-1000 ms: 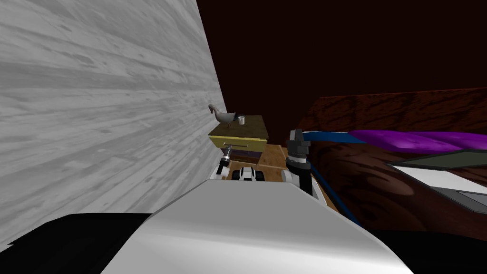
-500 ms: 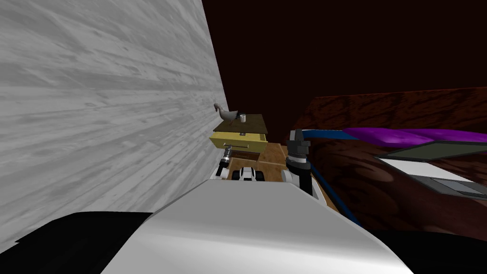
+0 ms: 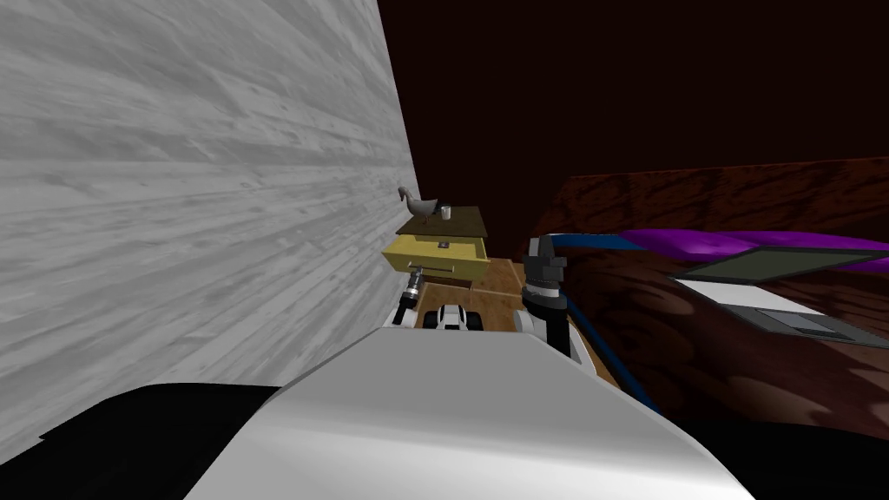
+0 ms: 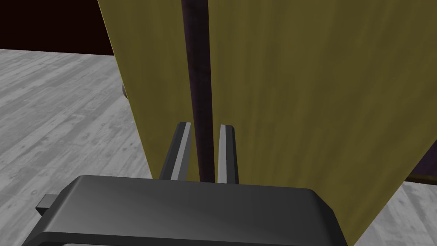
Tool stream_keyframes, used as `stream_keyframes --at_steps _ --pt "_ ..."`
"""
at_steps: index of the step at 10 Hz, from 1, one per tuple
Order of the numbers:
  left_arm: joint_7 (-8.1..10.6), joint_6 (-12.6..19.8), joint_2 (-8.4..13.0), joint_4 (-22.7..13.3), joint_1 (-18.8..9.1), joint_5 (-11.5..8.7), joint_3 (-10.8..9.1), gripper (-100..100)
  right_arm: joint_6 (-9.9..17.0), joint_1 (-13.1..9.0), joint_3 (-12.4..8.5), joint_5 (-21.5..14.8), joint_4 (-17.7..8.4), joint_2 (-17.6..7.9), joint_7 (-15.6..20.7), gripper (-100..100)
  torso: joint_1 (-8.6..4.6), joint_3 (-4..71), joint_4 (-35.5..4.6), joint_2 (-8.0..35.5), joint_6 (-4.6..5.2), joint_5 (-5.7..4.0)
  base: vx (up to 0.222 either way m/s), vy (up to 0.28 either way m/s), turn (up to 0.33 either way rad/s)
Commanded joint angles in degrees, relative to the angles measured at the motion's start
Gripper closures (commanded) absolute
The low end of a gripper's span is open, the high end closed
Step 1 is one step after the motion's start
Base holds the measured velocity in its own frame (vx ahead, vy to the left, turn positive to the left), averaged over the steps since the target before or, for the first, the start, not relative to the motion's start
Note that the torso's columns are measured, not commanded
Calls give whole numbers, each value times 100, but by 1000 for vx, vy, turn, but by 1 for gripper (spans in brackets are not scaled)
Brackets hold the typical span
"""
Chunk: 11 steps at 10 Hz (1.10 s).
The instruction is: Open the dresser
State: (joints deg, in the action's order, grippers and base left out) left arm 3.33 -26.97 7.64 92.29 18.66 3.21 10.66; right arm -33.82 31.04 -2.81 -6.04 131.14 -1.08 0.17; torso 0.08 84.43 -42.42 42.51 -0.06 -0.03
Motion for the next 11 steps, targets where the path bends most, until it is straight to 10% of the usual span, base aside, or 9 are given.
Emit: stream_keyframes --at_steps 1,10,11 --pt "42 242 62 313 65 -4 20 -100 0 0 0 0 0 0 0 0 -6 5 -3 -5 -2 -3 -93 3 5" --pt "179 1157 235 1263 141 -38 27 -100 -1 3 0 0 0 0 0 0 -15 3 -14 3 2 -10 -1 -5 0" --pt "184 1194 237 1272 144 -38 28 0 -1 2 0 0 0 0 0 0 -16 2 -6 0 4 -6 0 0 0"
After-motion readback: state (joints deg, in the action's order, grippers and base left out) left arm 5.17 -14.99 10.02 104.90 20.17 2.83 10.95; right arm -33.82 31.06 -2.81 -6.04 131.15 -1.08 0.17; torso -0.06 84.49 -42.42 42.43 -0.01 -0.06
